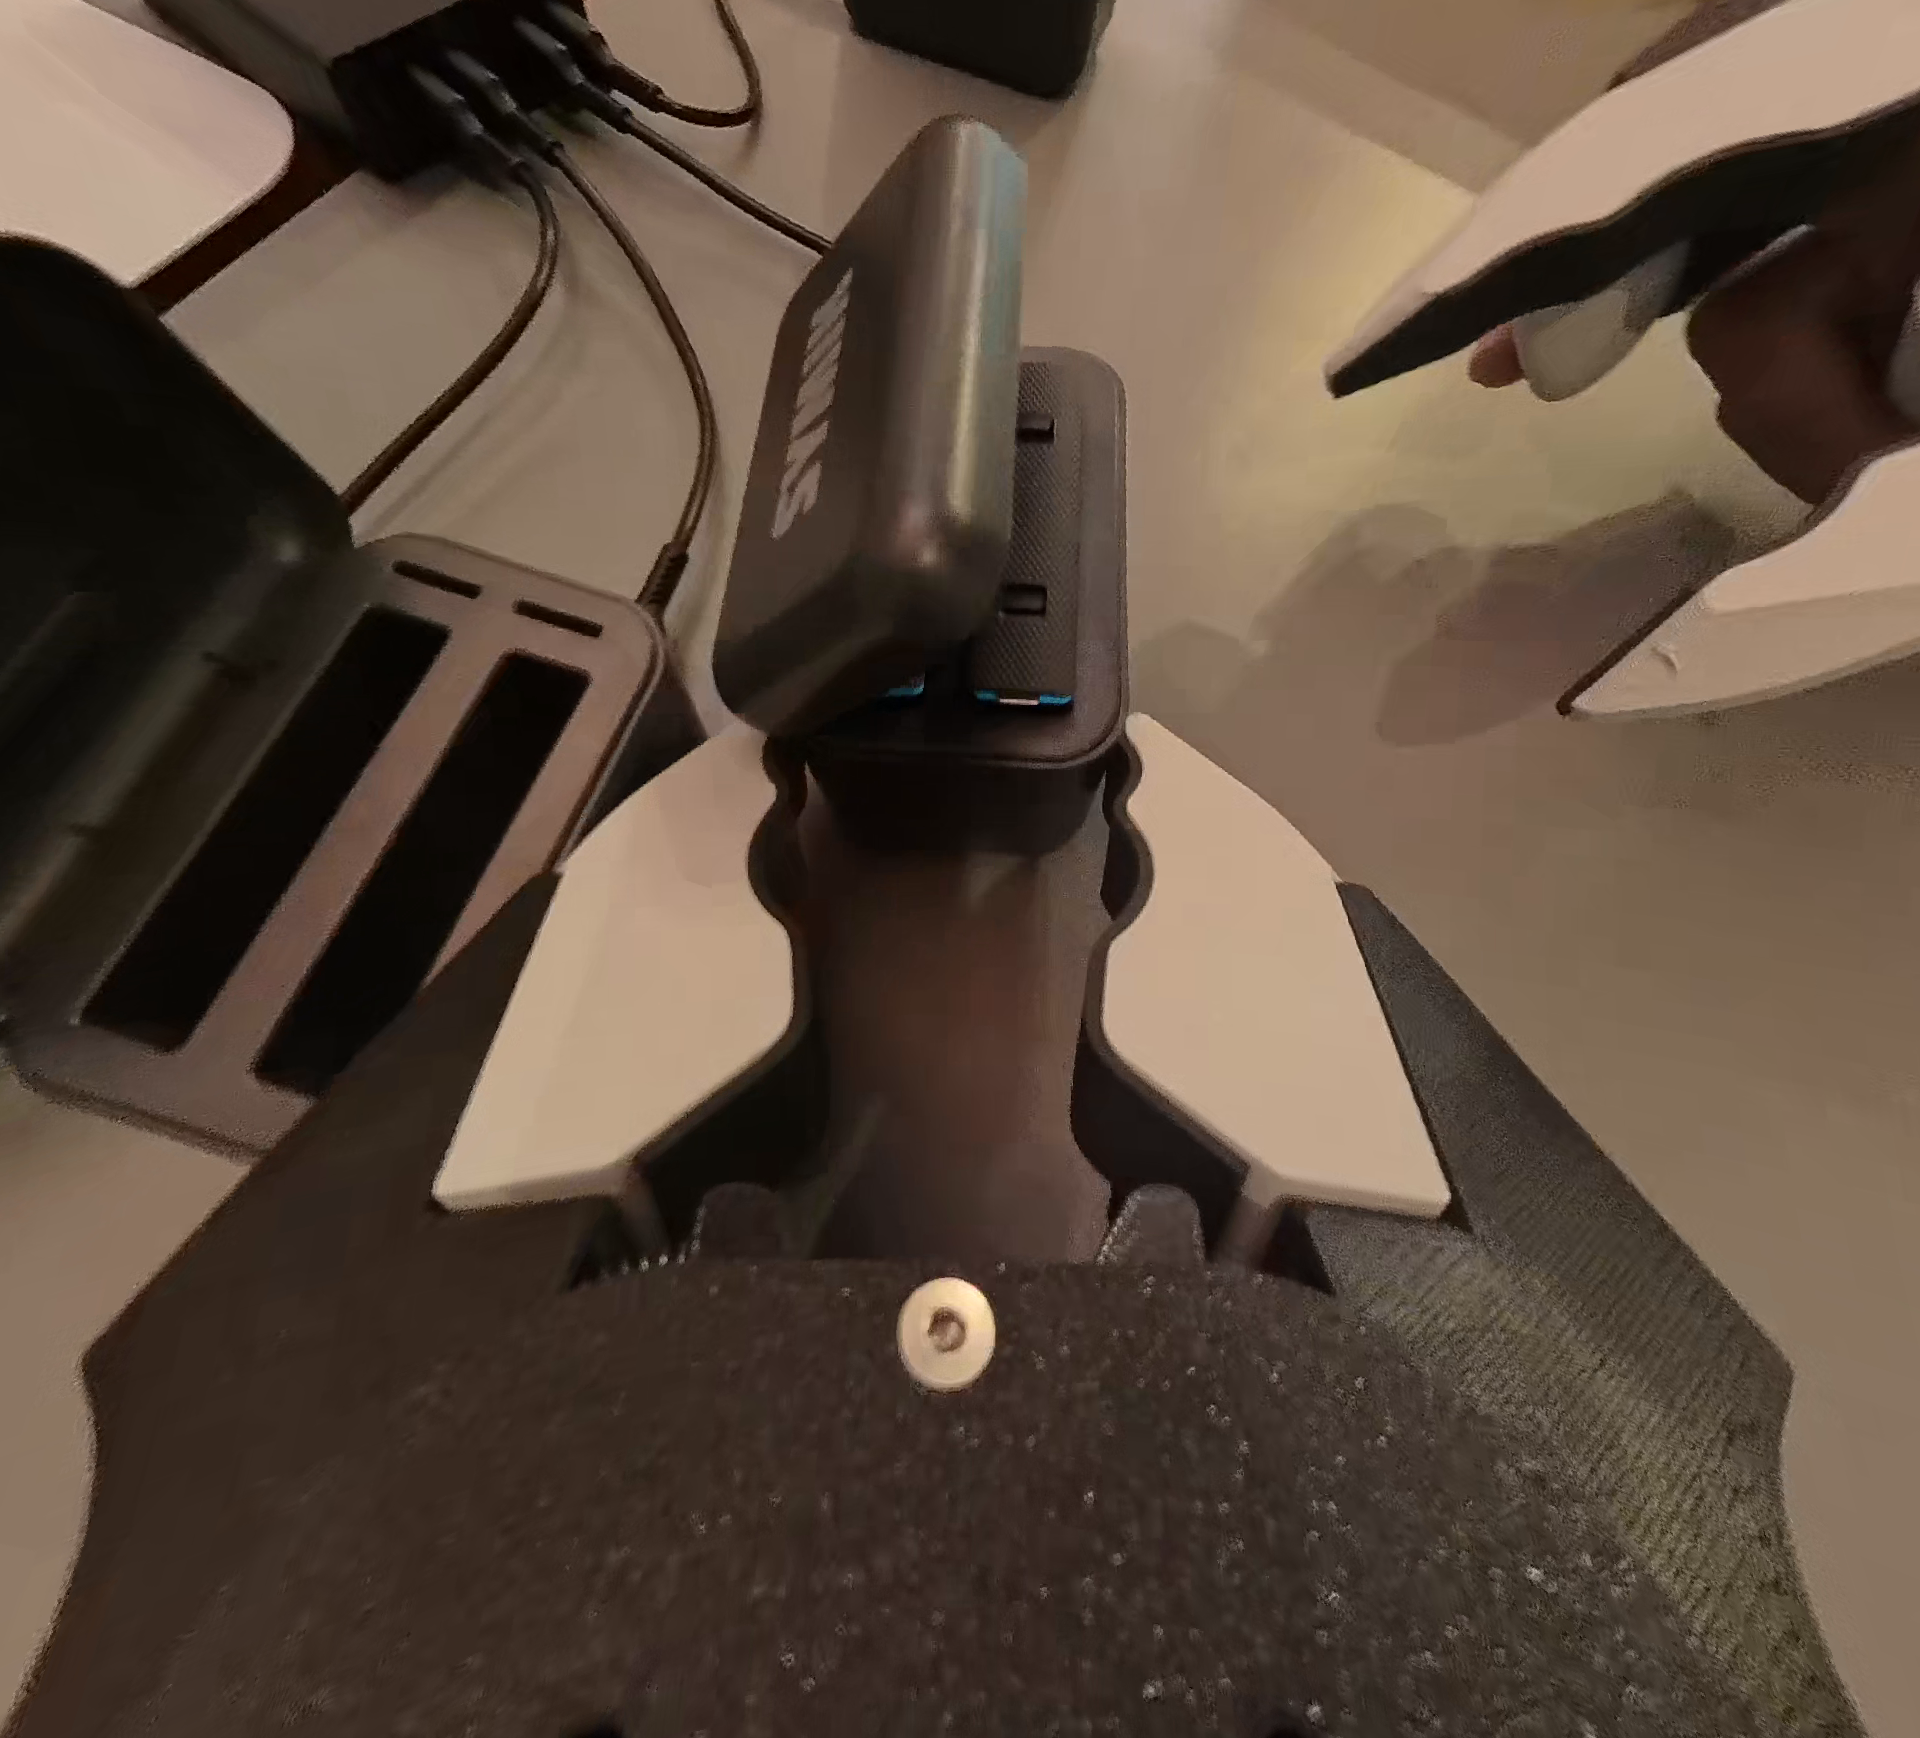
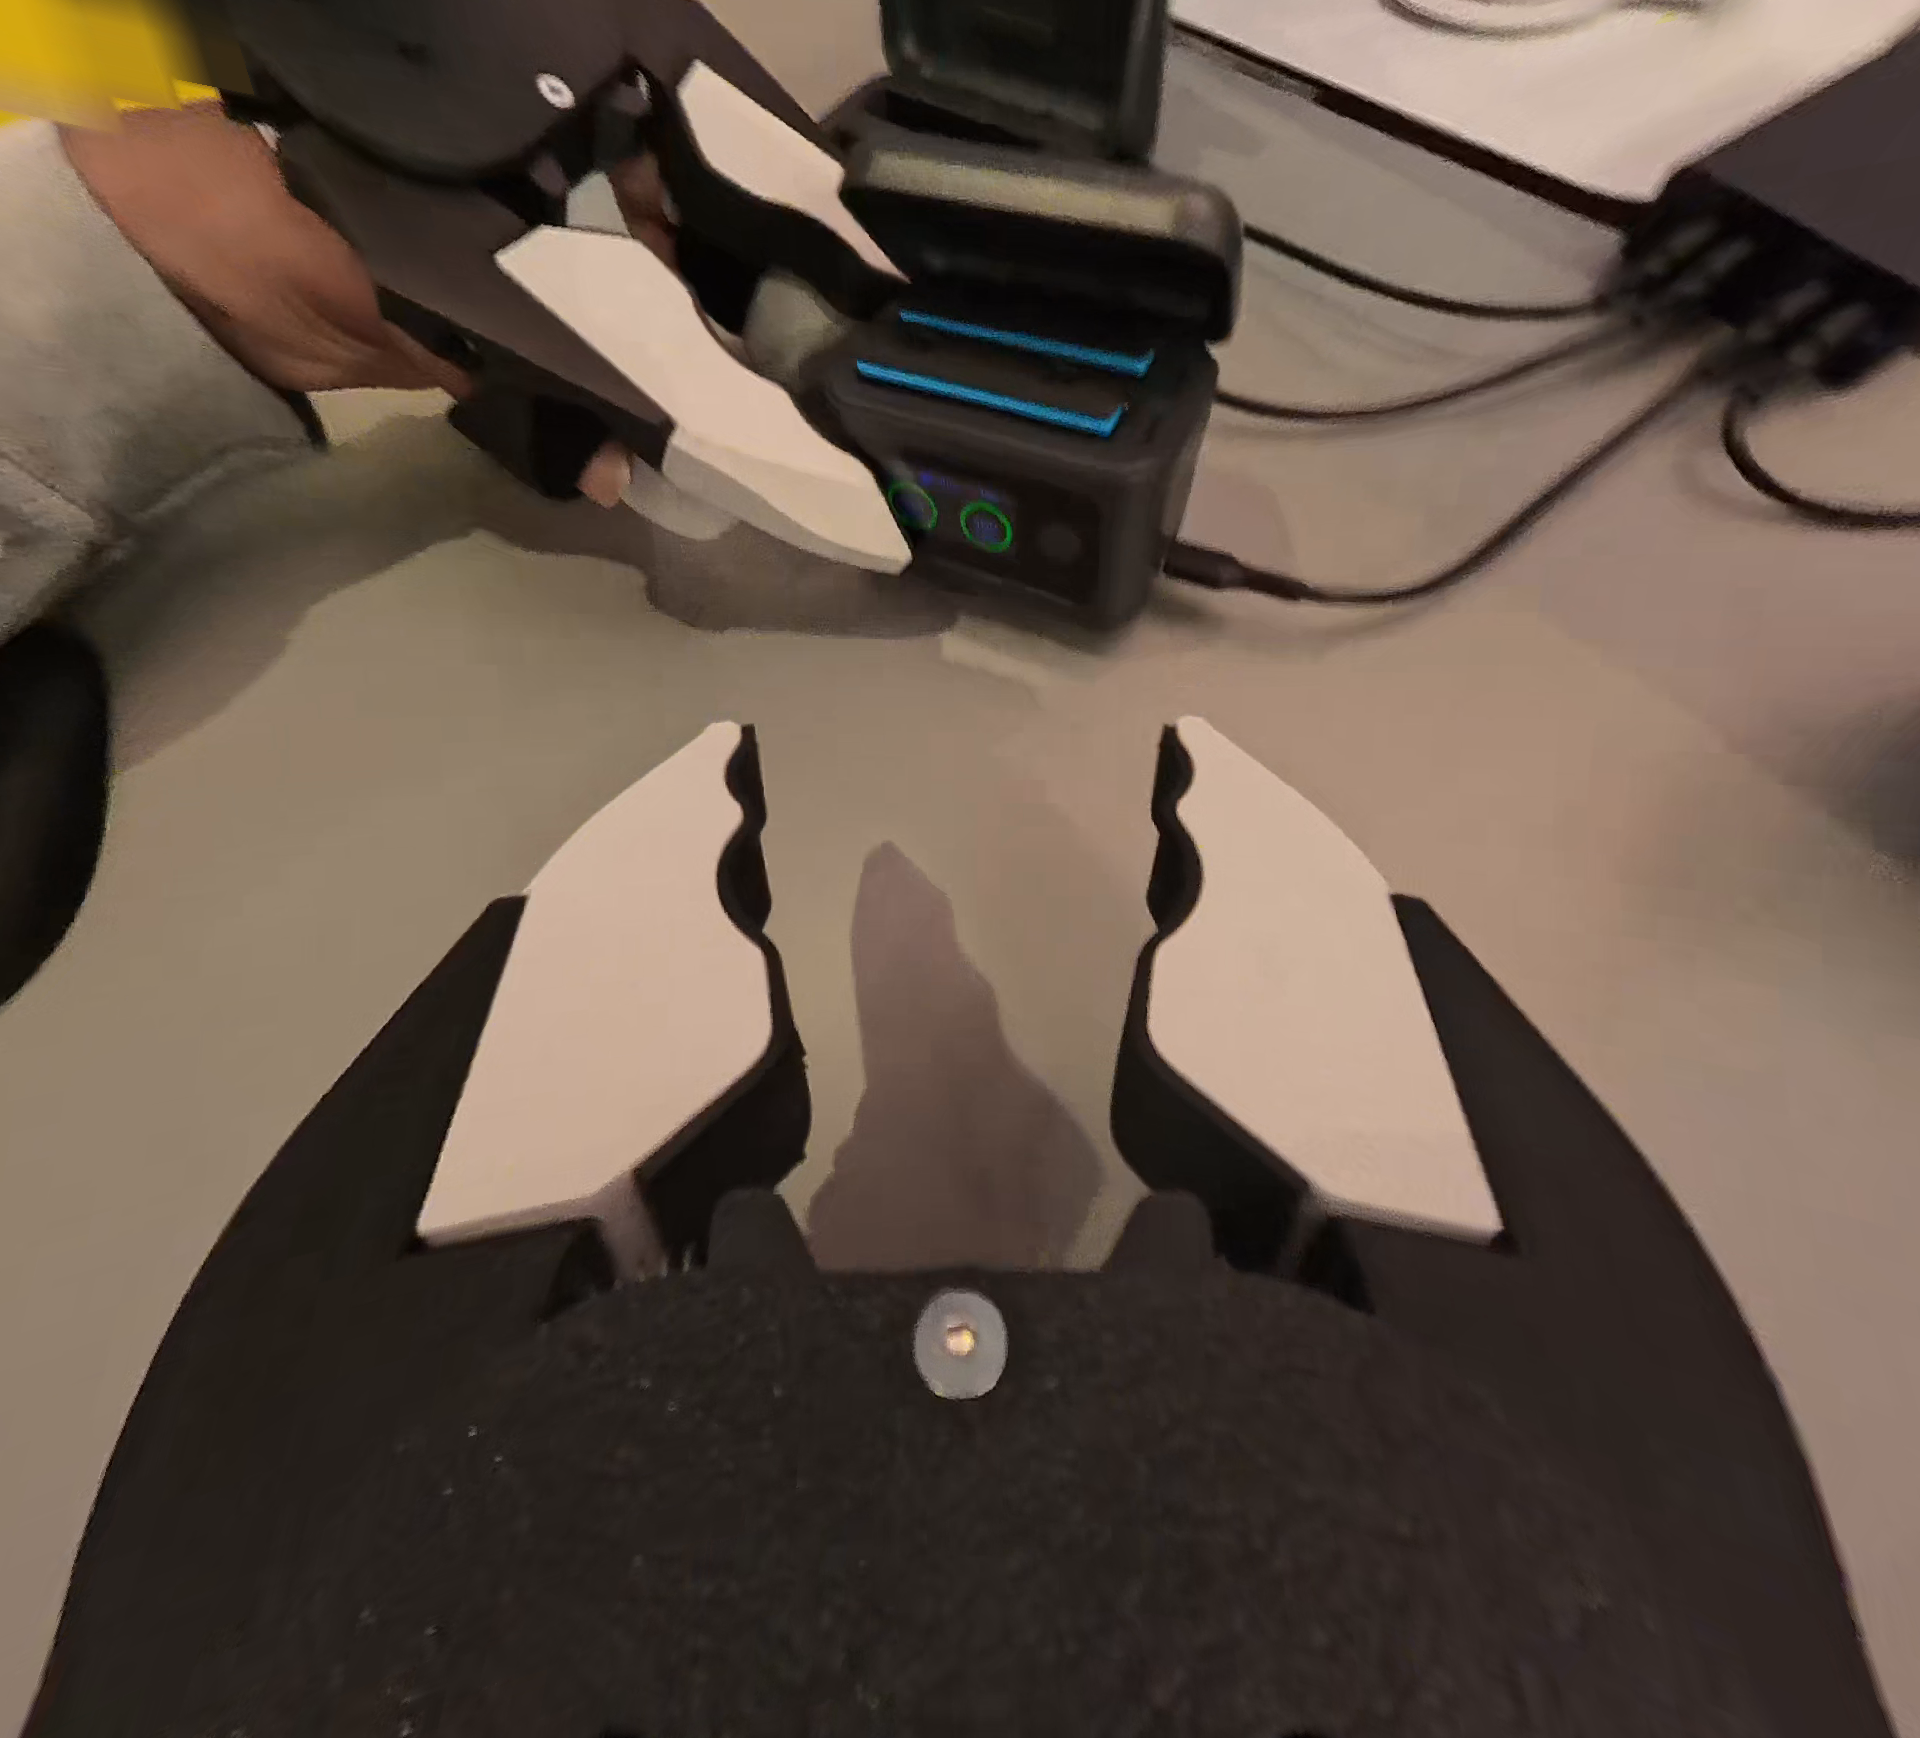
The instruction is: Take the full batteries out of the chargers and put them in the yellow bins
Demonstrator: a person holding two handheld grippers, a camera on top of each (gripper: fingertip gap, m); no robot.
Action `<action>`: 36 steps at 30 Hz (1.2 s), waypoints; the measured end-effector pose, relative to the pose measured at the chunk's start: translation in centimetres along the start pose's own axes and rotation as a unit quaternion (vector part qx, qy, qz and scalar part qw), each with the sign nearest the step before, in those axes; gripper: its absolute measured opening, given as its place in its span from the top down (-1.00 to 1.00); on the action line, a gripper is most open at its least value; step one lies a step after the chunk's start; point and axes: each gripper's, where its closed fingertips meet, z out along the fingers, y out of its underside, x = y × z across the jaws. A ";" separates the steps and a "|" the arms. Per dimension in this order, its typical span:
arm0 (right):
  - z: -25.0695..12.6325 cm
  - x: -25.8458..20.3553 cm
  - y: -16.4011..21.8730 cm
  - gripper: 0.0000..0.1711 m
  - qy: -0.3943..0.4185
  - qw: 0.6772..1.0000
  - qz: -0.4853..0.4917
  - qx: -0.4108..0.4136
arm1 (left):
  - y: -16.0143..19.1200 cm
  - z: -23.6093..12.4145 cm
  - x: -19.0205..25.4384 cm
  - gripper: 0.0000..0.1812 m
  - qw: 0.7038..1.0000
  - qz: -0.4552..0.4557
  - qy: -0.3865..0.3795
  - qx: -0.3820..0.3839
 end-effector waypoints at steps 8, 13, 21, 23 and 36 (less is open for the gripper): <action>-2.5 -3.3 1.4 0.60 0.075 0.996 0.048 0.031 | 0.5 0.3 0.2 0.38 0.999 0.032 0.000 -0.020; -3.1 -3.8 2.3 0.90 0.080 0.995 0.049 0.039 | 1.0 0.0 0.0 0.38 0.998 0.055 -0.022 -0.026; -3.3 -3.0 2.4 1.00 0.099 0.993 0.044 0.045 | 1.3 0.1 -0.2 0.40 0.995 0.078 -0.050 -0.035; -3.4 -3.0 2.3 1.00 0.101 0.993 0.041 0.046 | 1.3 0.1 -0.2 0.40 0.995 0.078 -0.051 -0.035; -3.2 -2.7 1.6 1.00 0.106 0.993 0.031 0.051 | 1.3 0.0 -0.1 0.41 0.996 0.073 -0.046 -0.034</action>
